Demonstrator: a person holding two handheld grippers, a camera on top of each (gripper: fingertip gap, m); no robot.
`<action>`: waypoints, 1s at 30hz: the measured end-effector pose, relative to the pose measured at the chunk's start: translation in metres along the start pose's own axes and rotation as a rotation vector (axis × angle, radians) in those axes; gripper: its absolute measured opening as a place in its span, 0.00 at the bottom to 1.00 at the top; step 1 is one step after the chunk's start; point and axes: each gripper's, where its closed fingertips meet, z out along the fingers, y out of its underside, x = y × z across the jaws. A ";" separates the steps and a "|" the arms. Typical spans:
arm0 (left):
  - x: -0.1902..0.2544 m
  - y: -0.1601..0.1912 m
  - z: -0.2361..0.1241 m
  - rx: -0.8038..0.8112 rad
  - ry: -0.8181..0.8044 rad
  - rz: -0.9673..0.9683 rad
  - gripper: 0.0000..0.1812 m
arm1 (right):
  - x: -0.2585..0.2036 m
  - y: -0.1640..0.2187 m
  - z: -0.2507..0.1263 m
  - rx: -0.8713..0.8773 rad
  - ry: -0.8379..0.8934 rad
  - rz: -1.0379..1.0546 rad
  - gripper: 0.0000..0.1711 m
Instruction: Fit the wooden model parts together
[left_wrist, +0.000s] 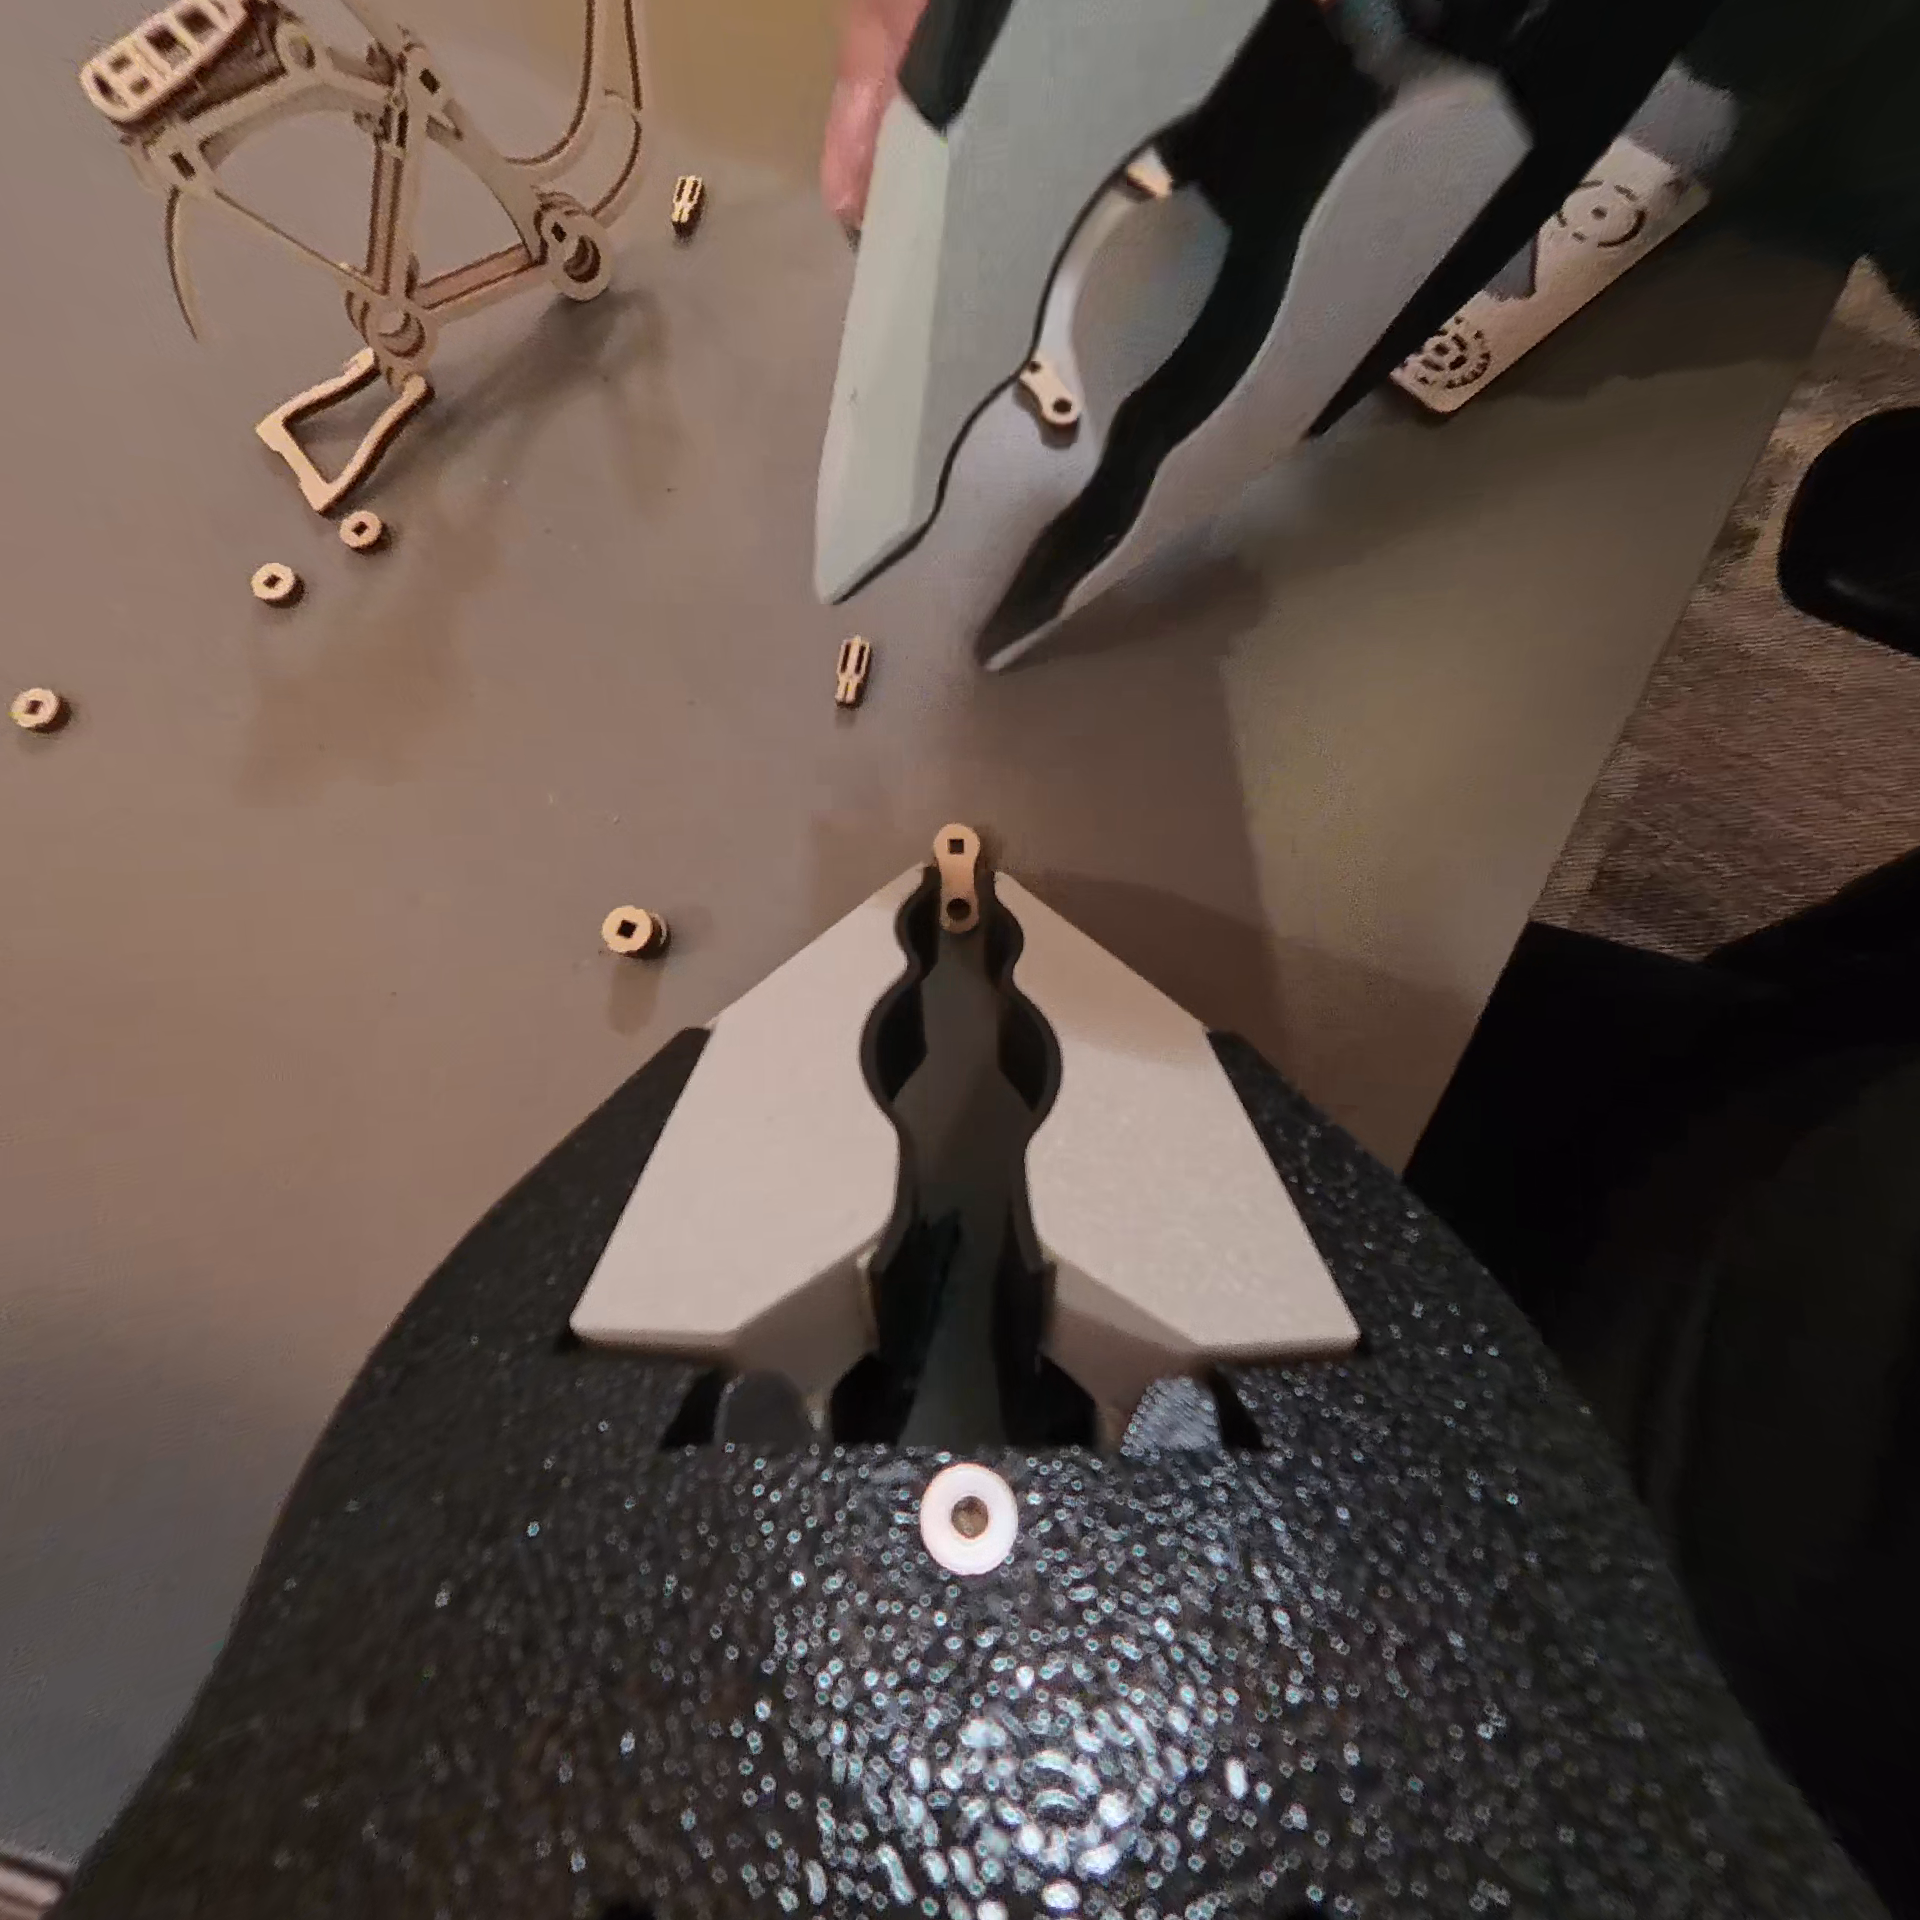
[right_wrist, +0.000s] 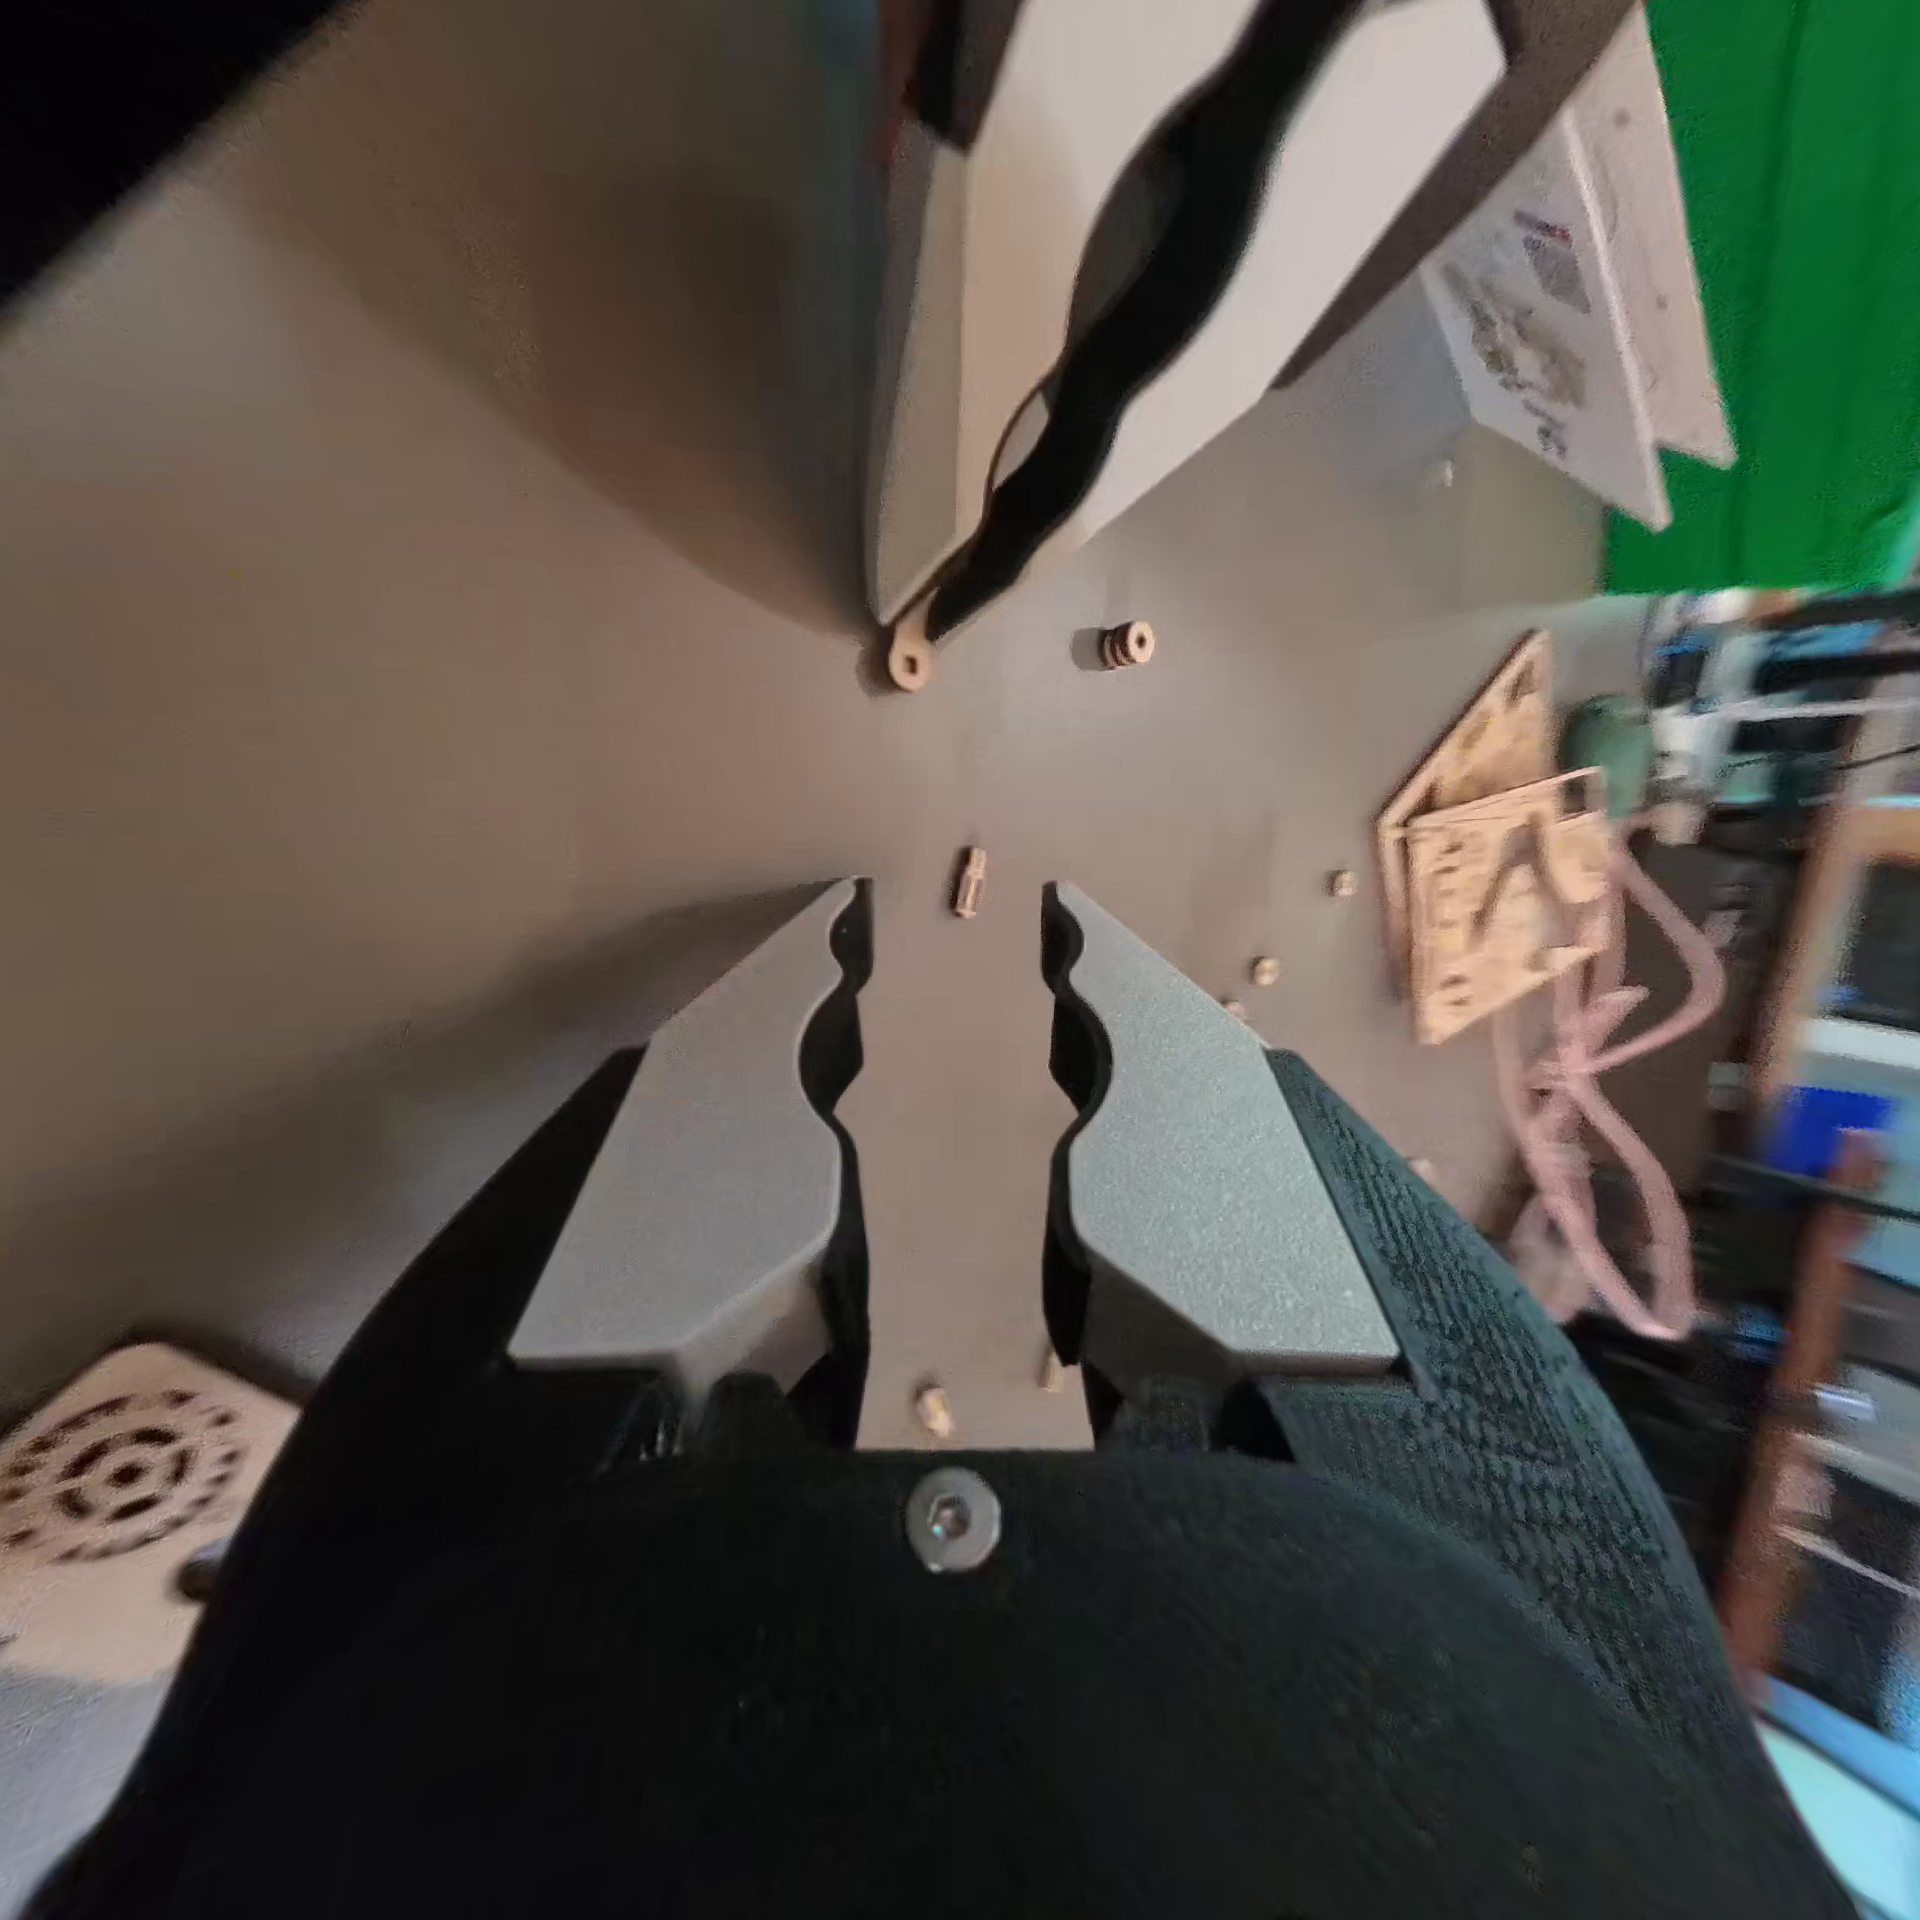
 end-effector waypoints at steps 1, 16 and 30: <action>0.000 0.000 -0.001 -0.002 -0.001 0.018 0.03 | -0.003 -0.002 -0.003 0.033 -0.049 0.077 0.17; -0.004 -0.040 -0.033 0.180 -0.235 0.459 0.02 | 0.029 -0.057 -0.027 0.658 -0.418 0.996 0.06; -0.011 -0.058 -0.050 0.274 -0.323 0.442 0.02 | 0.051 -0.052 -0.030 0.770 -0.391 1.168 0.01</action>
